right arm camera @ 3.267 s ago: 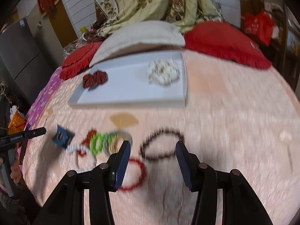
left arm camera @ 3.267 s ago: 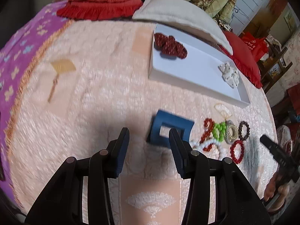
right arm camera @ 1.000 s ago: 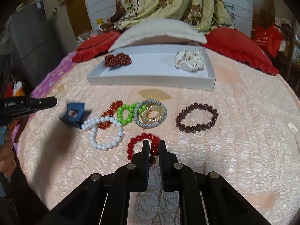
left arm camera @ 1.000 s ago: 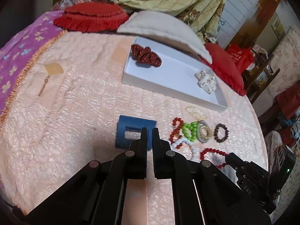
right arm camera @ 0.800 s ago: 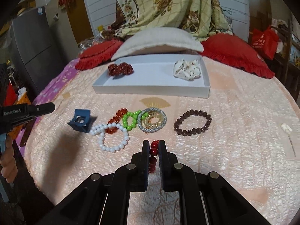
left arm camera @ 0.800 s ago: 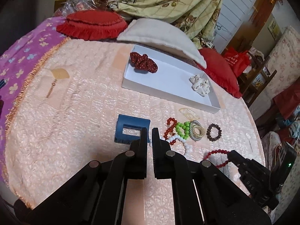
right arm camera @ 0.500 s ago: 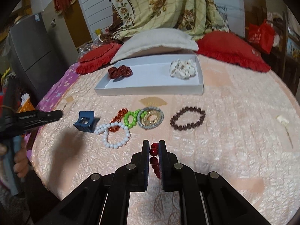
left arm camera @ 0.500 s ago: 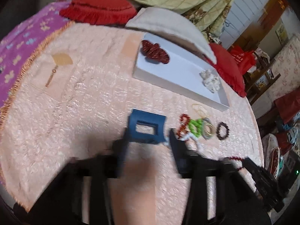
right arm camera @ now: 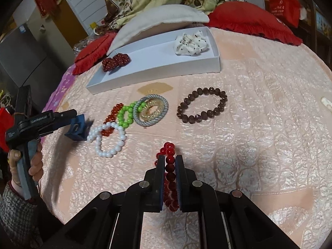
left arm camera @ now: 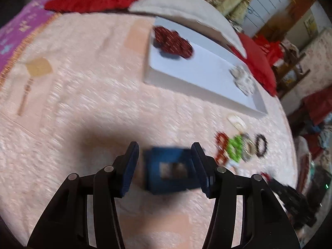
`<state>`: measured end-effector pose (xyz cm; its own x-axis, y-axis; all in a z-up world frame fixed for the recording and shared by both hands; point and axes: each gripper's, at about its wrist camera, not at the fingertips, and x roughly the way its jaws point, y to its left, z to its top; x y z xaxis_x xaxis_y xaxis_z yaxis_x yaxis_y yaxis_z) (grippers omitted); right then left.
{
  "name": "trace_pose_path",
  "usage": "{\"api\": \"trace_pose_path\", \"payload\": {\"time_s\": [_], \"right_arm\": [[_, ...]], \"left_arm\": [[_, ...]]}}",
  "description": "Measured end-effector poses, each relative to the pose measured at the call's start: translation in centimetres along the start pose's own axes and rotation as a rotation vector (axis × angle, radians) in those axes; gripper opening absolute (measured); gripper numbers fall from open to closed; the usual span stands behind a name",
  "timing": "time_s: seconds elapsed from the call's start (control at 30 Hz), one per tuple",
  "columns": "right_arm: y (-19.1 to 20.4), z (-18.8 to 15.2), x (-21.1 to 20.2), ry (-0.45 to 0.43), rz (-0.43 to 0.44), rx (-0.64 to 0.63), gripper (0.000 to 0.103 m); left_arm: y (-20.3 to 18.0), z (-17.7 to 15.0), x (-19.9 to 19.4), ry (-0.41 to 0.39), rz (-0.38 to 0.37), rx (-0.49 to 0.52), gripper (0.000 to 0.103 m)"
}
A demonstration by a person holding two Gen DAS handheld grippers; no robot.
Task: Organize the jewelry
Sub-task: 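Grasp the blue claw clip with the left tool while the right tool grasps the red bracelet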
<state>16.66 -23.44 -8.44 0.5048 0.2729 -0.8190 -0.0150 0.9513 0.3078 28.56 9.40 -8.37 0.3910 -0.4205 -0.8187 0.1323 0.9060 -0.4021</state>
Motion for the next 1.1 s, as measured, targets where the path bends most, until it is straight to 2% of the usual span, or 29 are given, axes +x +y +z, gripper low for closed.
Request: {"api": "trace_pose_path", "payload": {"time_s": [0.1,0.2,0.33,0.37,0.5,0.63,0.7,0.77,0.9,0.97,1.0,1.1], "right_arm": [[-0.4,0.1,0.3,0.009,0.002,0.007,0.009],[-0.7,0.2,0.5,0.014,0.013,0.017,0.012],[-1.7,0.0,-0.1,0.002,0.029,0.038,0.034],[-1.8,-0.1,-0.3,-0.001,0.034,0.041,0.035],[-1.9,-0.5,-0.8,0.001,0.033,0.018,0.035],[-1.8,-1.1,-0.2,0.017,0.010,-0.001,0.035],[-1.8,-1.2,0.1,0.029,0.014,0.002,0.035],[-1.8,-1.3,0.3,0.038,0.011,-0.007,0.035],[-1.8,-1.2,0.5,0.039,0.000,-0.010,0.035],[-1.7,-1.0,0.6,0.040,-0.007,-0.009,0.035],[-1.5,-0.9,0.7,0.039,-0.015,-0.013,0.035],[-0.8,-0.8,1.0,0.031,-0.052,-0.036,0.035]], "left_arm": [[-1.1,-1.8,-0.2,0.025,0.042,0.058,0.046],[-1.9,-4.2,-1.1,0.049,0.037,0.089,0.045],[-2.7,-7.1,-2.8,0.066,0.039,0.125,0.045],[-2.8,-7.3,-3.3,0.058,0.042,0.128,0.045],[-2.4,-6.9,-5.7,-0.016,0.071,0.136,0.045],[-3.5,-5.6,-5.8,-0.046,0.092,0.202,0.045],[-4.4,-5.3,-5.5,-0.056,0.078,0.249,0.046],[-5.4,-5.2,-5.3,-0.056,0.067,0.313,0.047],[-7.3,-5.1,-3.7,-0.012,0.097,0.481,0.051],[-7.8,-5.2,-2.6,0.030,0.106,0.535,0.052],[-7.9,-5.3,-2.3,0.033,0.119,0.559,0.056],[-8.3,-5.8,-1.5,0.033,0.148,0.611,0.056]]}}
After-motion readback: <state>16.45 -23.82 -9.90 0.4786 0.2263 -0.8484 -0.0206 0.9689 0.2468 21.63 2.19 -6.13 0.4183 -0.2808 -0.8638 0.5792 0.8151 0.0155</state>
